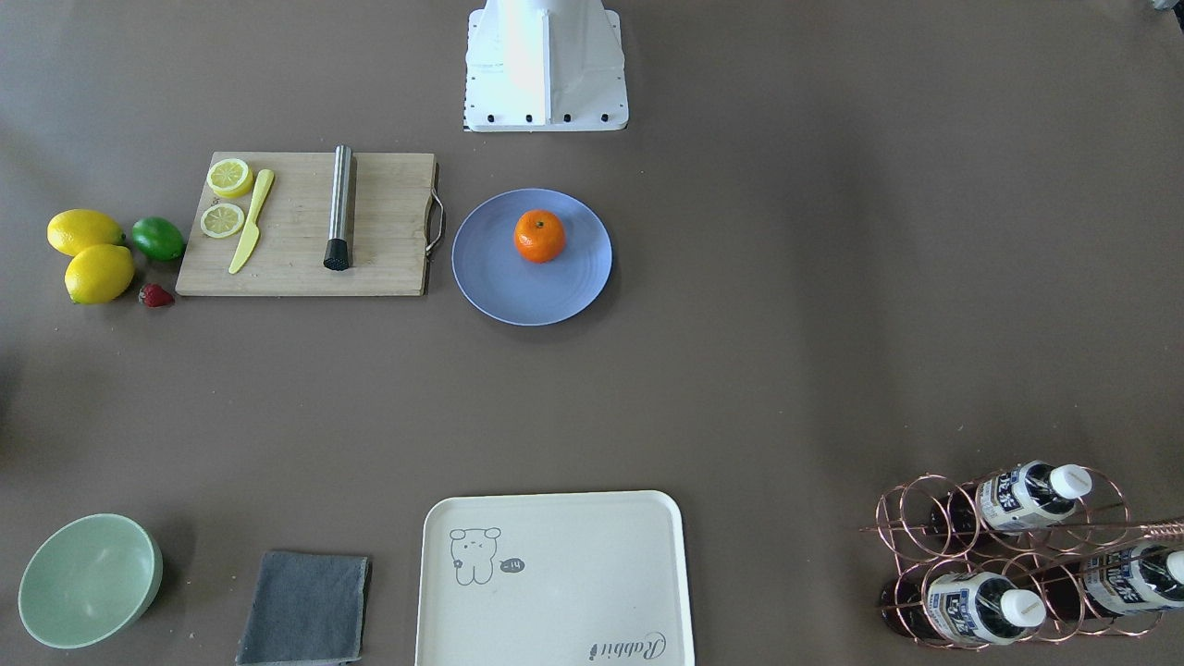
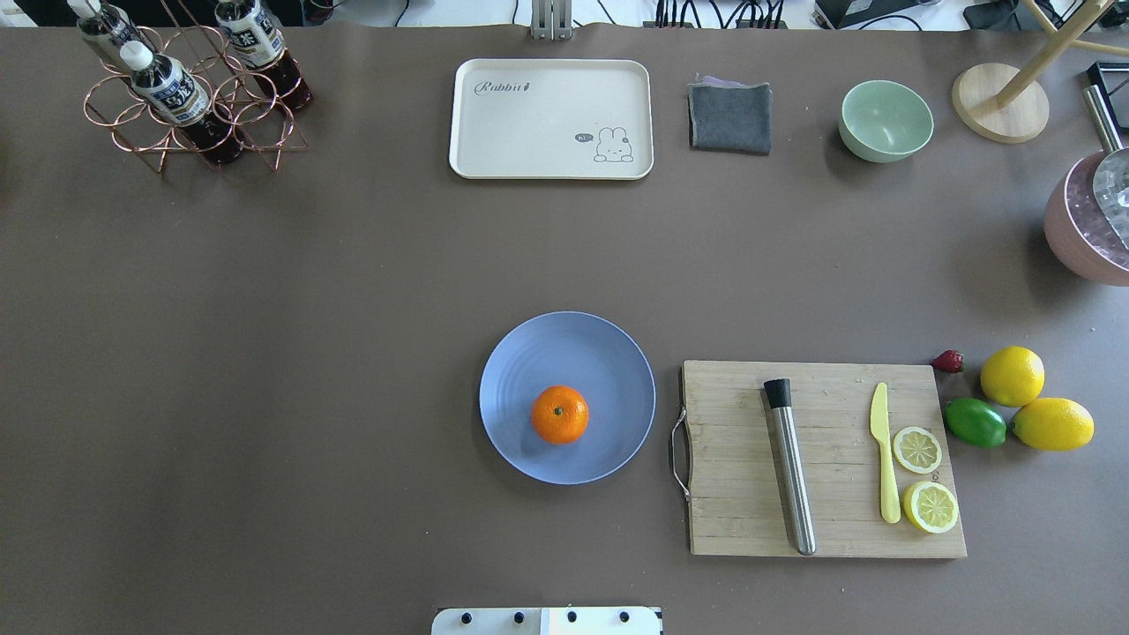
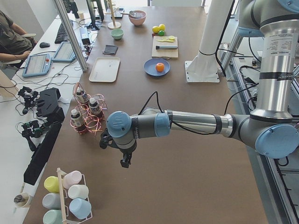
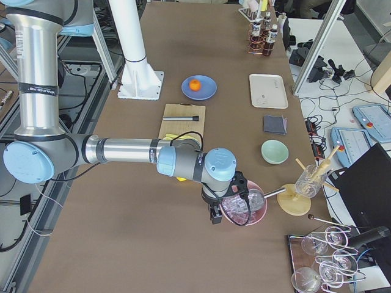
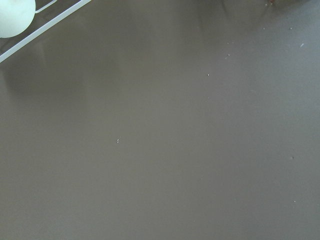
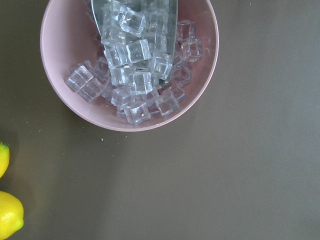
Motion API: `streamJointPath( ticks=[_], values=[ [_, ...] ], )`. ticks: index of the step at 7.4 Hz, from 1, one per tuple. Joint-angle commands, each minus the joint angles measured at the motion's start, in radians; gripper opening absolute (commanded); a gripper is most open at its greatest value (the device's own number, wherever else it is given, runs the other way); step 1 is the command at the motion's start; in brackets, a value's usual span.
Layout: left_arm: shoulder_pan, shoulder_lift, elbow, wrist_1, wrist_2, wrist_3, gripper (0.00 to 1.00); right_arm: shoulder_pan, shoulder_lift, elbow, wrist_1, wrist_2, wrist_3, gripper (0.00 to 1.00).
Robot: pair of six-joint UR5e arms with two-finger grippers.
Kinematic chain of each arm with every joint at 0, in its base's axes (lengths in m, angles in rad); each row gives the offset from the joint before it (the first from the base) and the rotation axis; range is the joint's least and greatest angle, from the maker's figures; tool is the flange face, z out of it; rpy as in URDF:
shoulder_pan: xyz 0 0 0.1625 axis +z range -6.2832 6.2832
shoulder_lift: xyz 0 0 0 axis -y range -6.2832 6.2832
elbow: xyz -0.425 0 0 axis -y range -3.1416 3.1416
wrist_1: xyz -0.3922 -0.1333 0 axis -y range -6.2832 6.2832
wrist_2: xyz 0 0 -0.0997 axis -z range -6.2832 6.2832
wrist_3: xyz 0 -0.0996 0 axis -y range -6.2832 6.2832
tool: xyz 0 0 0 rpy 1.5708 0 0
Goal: Pick orange to plate
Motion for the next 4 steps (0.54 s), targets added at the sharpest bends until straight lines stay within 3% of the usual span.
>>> streamJointPath(
  ticks=[1, 4],
  values=[
    [-0.002, 0.099, 0.018, -0.165, 0.0, -0.003, 0.97, -0.005, 0.001, -0.004, 0.011, -0.021, -0.004, 1.0],
    [0.004, 0.094, 0.023, -0.196, 0.037, -0.006, 0.97, -0.012, 0.019, -0.027, 0.006, -0.025, 0.005, 1.0]
  ],
)
